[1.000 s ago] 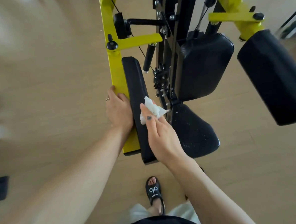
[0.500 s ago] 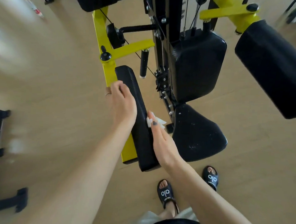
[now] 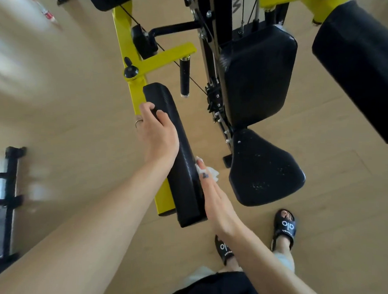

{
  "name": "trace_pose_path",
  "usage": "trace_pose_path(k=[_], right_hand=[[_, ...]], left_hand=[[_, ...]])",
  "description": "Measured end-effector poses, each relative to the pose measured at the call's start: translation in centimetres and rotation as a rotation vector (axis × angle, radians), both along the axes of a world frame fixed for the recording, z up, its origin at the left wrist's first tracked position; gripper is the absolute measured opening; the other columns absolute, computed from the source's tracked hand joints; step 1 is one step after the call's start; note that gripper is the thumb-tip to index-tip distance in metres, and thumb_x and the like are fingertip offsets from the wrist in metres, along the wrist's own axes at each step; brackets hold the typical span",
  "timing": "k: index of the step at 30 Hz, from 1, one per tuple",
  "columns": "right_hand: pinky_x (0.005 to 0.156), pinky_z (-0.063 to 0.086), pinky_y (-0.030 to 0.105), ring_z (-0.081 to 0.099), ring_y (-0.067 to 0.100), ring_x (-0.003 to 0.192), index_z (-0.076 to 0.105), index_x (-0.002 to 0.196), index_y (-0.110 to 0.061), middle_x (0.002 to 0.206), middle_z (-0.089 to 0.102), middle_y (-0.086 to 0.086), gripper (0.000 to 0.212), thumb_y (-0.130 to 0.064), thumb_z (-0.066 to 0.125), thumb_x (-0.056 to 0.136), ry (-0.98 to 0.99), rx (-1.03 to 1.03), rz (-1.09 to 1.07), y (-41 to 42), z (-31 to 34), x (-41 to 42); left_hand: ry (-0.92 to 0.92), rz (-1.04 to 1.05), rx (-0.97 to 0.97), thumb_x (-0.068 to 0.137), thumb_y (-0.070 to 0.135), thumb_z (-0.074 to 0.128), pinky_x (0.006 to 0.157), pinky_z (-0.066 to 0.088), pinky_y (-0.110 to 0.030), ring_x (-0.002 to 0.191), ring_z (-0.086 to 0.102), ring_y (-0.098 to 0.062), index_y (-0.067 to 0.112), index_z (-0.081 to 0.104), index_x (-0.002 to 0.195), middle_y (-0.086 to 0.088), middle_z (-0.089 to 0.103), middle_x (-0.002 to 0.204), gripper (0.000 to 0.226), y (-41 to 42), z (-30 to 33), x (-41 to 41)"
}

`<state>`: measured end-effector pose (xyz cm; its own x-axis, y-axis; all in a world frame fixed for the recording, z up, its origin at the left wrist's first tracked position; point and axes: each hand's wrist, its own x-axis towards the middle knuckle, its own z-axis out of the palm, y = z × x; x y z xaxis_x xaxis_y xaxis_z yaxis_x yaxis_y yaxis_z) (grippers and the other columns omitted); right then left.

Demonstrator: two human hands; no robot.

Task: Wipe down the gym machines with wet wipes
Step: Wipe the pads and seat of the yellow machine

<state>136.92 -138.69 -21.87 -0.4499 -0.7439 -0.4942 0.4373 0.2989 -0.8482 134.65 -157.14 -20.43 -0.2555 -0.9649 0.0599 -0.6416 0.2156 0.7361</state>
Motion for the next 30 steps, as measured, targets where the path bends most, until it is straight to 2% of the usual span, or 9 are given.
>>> trace_pose_path(k=[2, 5, 11, 14, 18, 23, 25, 28, 30], right_hand=[[0.123, 0.028, 0.044, 0.036, 0.009, 0.147, 0.024, 0.147, -0.068, 0.16, 0.036, -0.022, 0.052, -0.075, 0.018, 0.096, 0.025, 0.049, 0.033, -2.6, -0.7, -1.7], [0.121, 0.031, 0.044, 0.043, 0.012, 0.143, 0.026, 0.149, -0.065, 0.156, 0.045, -0.017, 0.058, -0.078, 0.017, 0.093, 0.01, 0.05, 0.043, -1.8, -0.9, -1.9], [0.111, 0.018, 0.008, 0.023, -0.024, 0.139, 0.031, 0.146, -0.063, 0.142, 0.036, -0.051, 0.043, -0.063, 0.028, 0.104, -0.063, -0.041, -0.026, 7.1, 0.5, 3.3], [0.12, 0.016, 0.019, 0.023, -0.017, 0.144, 0.027, 0.154, -0.057, 0.155, 0.031, -0.039, 0.047, -0.06, 0.024, 0.107, -0.015, -0.013, 0.004, 5.5, -0.3, 2.4], [0.113, 0.028, 0.027, 0.035, 0.004, 0.142, 0.018, 0.151, -0.066, 0.16, 0.035, -0.019, 0.045, -0.061, 0.017, 0.107, -0.009, 0.001, 0.039, 1.4, 0.3, -0.2], [0.12, 0.014, 0.02, 0.014, -0.01, 0.15, 0.017, 0.158, -0.052, 0.163, 0.019, -0.033, 0.048, -0.048, 0.022, 0.111, 0.17, -0.141, 0.031, 5.3, 1.2, 2.8], [0.121, 0.013, 0.02, 0.016, -0.009, 0.151, 0.019, 0.159, -0.048, 0.161, 0.023, -0.034, 0.05, -0.046, 0.024, 0.109, 0.126, -0.162, -0.021, 7.2, -0.1, 4.3], [0.107, 0.016, -0.002, 0.023, -0.024, 0.139, 0.03, 0.151, -0.057, 0.146, 0.036, -0.048, 0.043, -0.055, 0.023, 0.109, -0.074, -0.047, -0.091, 6.5, -2.0, 3.8], [0.115, 0.016, 0.01, 0.03, -0.013, 0.143, 0.042, 0.145, -0.06, 0.149, 0.043, -0.037, 0.043, -0.061, 0.022, 0.106, -0.184, 0.053, -0.066, 4.4, -4.0, 2.7]], left_hand=[[-0.009, 0.003, -0.007, 0.104, 0.025, 0.035, 0.074, 0.037, -0.037, 0.103, 0.05, -0.029, 0.019, 0.046, 0.12, -0.007, 0.049, 0.113, 0.02, 0.1, 0.2, -0.2], [-0.04, 0.008, -0.021, 0.105, 0.024, 0.035, 0.073, 0.036, -0.036, 0.099, 0.052, -0.028, 0.018, 0.046, 0.122, -0.012, 0.053, 0.12, 0.021, 0.1, 0.3, -0.2], [-0.032, 0.002, -0.004, 0.104, 0.025, 0.036, 0.076, 0.043, -0.039, 0.096, 0.054, -0.028, 0.02, 0.045, 0.122, -0.016, 0.053, 0.127, 0.021, 0.0, 0.2, -0.1], [-0.042, 0.001, -0.003, 0.104, 0.024, 0.037, 0.073, 0.035, -0.031, 0.093, 0.054, -0.027, 0.018, 0.045, 0.124, -0.016, 0.052, 0.13, 0.022, 0.3, 0.5, -0.1], [-0.064, 0.016, -0.018, 0.104, 0.022, 0.037, 0.065, 0.026, -0.021, 0.09, 0.052, -0.027, 0.014, 0.046, 0.126, -0.018, 0.055, 0.126, 0.025, 0.6, 0.9, -0.2], [-0.067, 0.012, -0.009, 0.104, 0.022, 0.038, 0.069, 0.028, -0.024, 0.091, 0.053, -0.028, 0.015, 0.046, 0.127, -0.018, 0.054, 0.128, 0.025, 0.7, 0.9, -0.2], [-0.063, 0.015, -0.002, 0.104, 0.023, 0.038, 0.071, 0.031, -0.027, 0.094, 0.054, -0.029, 0.016, 0.046, 0.126, -0.017, 0.052, 0.13, 0.025, 0.7, 0.9, -0.2], [-0.067, 0.006, -0.012, 0.104, 0.023, 0.037, 0.072, 0.032, -0.028, 0.099, 0.055, -0.029, 0.016, 0.045, 0.126, -0.017, 0.052, 0.132, 0.024, 0.7, 0.9, -0.1], [-0.065, 0.003, -0.014, 0.104, 0.023, 0.037, 0.073, 0.032, -0.03, 0.1, 0.054, -0.029, 0.016, 0.045, 0.126, -0.016, 0.052, 0.131, 0.024, 0.7, 0.9, -0.1]])
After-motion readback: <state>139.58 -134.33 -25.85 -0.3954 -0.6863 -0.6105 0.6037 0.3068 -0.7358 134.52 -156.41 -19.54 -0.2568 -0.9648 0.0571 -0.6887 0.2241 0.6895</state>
